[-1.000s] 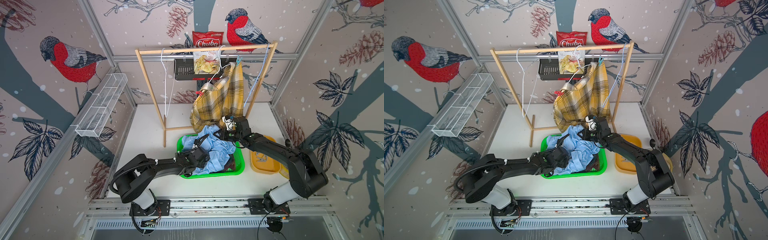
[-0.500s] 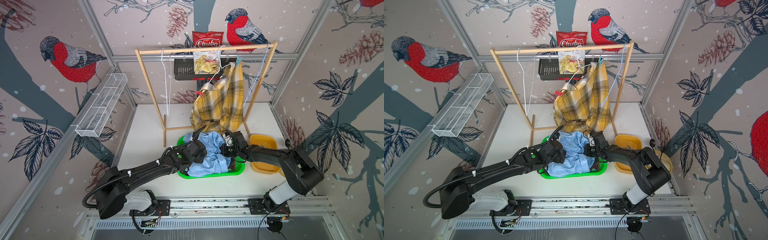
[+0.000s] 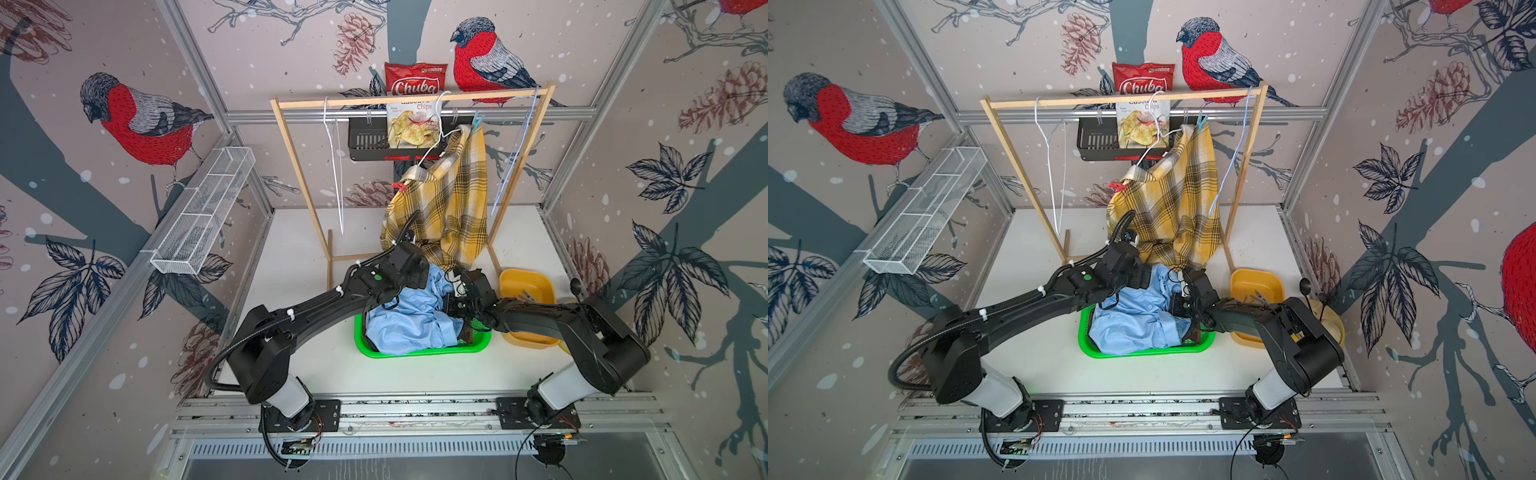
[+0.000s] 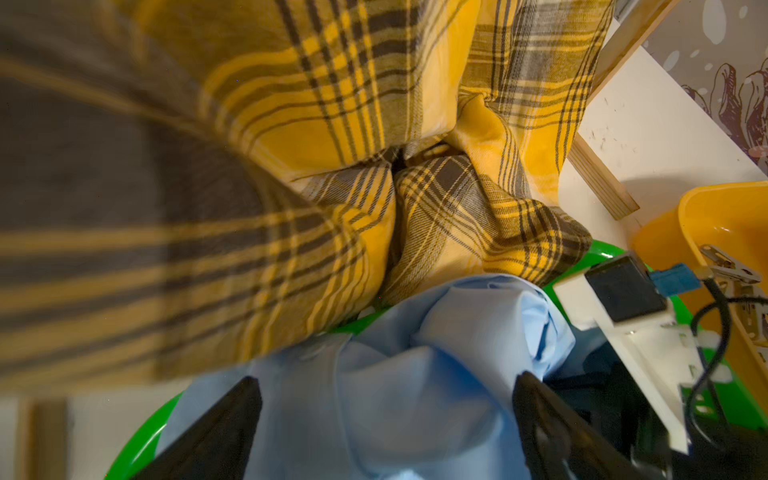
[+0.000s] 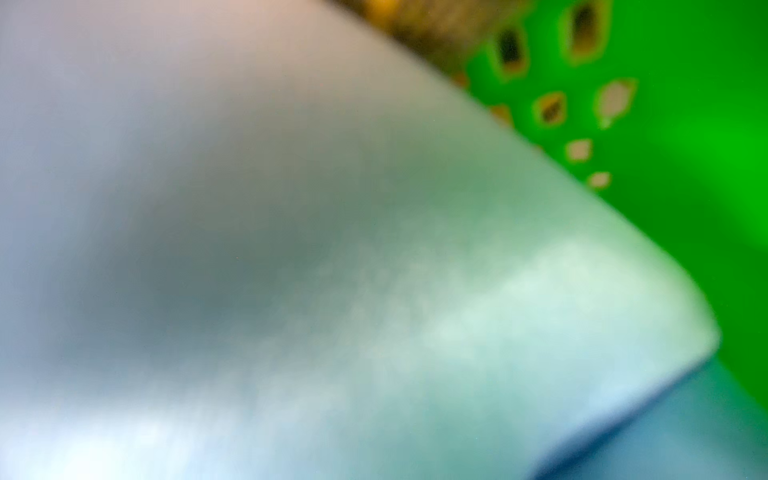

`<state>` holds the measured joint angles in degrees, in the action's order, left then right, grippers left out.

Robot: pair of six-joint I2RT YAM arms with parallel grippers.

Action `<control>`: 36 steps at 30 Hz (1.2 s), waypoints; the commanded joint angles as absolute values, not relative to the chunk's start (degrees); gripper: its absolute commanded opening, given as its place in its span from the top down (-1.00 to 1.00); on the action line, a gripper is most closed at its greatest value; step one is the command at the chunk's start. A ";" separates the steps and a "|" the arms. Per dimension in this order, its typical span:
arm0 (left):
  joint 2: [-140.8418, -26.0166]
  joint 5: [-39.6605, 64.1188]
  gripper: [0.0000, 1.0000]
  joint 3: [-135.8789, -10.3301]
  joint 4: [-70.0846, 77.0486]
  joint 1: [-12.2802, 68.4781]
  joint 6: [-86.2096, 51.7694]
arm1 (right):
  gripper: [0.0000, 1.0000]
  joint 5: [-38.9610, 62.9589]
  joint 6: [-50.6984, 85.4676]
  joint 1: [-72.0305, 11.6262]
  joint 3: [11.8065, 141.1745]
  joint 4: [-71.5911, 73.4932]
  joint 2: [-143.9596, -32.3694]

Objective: Remove the clothespins securing long-sleeve shirts to the hanger
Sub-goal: Adjust the long-sleeve shirt at the bin.

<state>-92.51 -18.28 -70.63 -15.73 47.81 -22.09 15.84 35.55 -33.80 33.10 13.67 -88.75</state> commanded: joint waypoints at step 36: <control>-99.60 -14.75 -0.75 -47.70 -3.20 53.13 -31.67 | -0.37 19.79 32.05 -28.99 39.67 -4.40 -63.53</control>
<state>-98.50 -17.06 -47.22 3.44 52.99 -31.53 19.33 31.66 -27.40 39.33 -4.73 -63.05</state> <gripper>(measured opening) 0.878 0.704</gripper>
